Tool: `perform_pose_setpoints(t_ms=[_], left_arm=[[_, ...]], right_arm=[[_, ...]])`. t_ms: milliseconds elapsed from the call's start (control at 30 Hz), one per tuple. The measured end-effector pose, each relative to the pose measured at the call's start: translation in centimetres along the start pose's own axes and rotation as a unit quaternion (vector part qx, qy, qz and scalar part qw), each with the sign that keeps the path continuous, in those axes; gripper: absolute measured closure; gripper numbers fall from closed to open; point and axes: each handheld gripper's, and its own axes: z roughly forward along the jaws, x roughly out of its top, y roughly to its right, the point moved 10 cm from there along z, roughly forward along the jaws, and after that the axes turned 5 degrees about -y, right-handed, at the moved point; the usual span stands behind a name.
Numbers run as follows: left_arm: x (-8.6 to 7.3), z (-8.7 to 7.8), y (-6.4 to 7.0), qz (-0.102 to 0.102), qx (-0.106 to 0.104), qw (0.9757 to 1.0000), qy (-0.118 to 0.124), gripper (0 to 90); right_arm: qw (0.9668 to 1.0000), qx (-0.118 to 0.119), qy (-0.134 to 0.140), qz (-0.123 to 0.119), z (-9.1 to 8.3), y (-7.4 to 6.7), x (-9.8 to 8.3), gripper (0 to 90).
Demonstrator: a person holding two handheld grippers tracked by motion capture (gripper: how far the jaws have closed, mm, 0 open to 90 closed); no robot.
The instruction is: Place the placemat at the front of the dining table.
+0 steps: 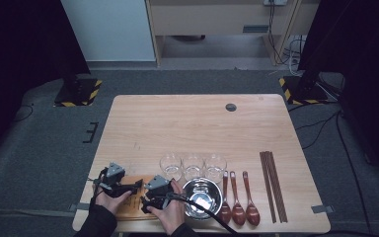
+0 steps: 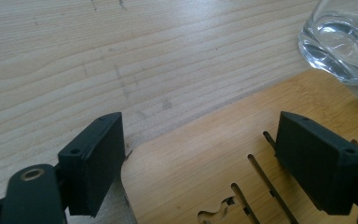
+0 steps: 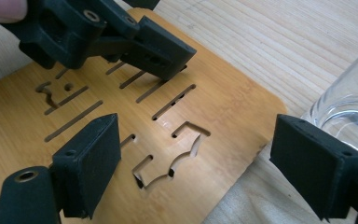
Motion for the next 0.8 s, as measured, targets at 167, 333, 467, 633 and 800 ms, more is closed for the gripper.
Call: perform_pose_setpoints(t_ms=[167, 333, 467, 633, 800], left_arm=[[0.3, 0.2, -0.1, 0.003, 0.002, 1.0, 0.0, 15.8], [0.5, 0.3, -0.3, 0.002, 0.004, 1.0, 0.001, 15.9], [0.5, 0.4, -0.4, -0.003, 0.003, 1.0, 0.002, 16.4], [0.5, 0.4, -0.6, -0.007, 0.006, 0.9999, 0.004, 16.6], [0.4, 0.5, -0.6, -0.02, -0.001, 0.9998, 0.01, 16.6]], right_arm=[[0.9999, -0.004, 0.001, 0.014, 0.1, 0.1, 0.0, 15.2], [0.9994, -0.004, 0.005, 0.035, 0.4, 0.2, 0.1, 14.7], [0.9987, 0.001, 0.003, 0.052, 0.7, 0.2, 0.1, 14.0], [0.9977, 0.007, -0.003, 0.068, 1.1, 0.4, 0.0, 10.7], [0.9973, 0.011, 0.005, 0.073, 1.3, 0.6, -0.1, 7.3]])
